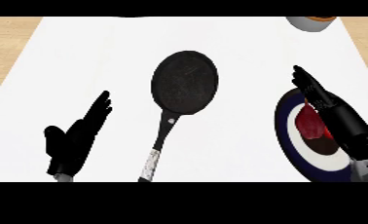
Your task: Pick the tomato from the plate and place it in the pan
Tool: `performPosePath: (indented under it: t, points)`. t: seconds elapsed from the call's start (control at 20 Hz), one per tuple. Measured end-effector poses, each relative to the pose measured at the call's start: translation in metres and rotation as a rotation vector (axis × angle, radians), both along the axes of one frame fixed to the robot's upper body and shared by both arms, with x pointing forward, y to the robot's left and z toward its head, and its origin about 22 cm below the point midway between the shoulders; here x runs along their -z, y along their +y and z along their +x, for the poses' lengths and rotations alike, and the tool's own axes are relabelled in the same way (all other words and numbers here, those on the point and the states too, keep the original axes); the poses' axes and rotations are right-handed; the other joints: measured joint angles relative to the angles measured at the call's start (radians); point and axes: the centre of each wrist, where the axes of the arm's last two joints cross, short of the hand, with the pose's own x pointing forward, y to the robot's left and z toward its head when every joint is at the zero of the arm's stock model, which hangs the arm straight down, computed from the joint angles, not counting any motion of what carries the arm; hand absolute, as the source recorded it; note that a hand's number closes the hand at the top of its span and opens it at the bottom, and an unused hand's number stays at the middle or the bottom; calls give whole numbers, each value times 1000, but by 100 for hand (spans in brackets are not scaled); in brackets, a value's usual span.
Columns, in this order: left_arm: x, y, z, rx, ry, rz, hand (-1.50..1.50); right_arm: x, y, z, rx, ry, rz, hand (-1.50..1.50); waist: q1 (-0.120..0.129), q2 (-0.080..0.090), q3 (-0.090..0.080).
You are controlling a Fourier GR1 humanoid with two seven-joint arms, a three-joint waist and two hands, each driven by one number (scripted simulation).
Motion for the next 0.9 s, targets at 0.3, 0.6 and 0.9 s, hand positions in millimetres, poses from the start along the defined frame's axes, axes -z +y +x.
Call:
performPosePath:
  t: [0.3, 0.6, 0.9]
  points:
    - [-4, 55, 12, -189, 4, 174, 0, -15, -25, 18, -154, -78, 236, -150, -8, -9, 16]
    - [-3, 85, 11, -309, 43, 254, 0, -10, -86, 16, 234, -192, 260, 150, -50, -10, 22]
    - [-7, 99, 26, -332, 57, 293, 0, 43, -149, -13, 298, -265, 408, -150, -36, -13, 20]
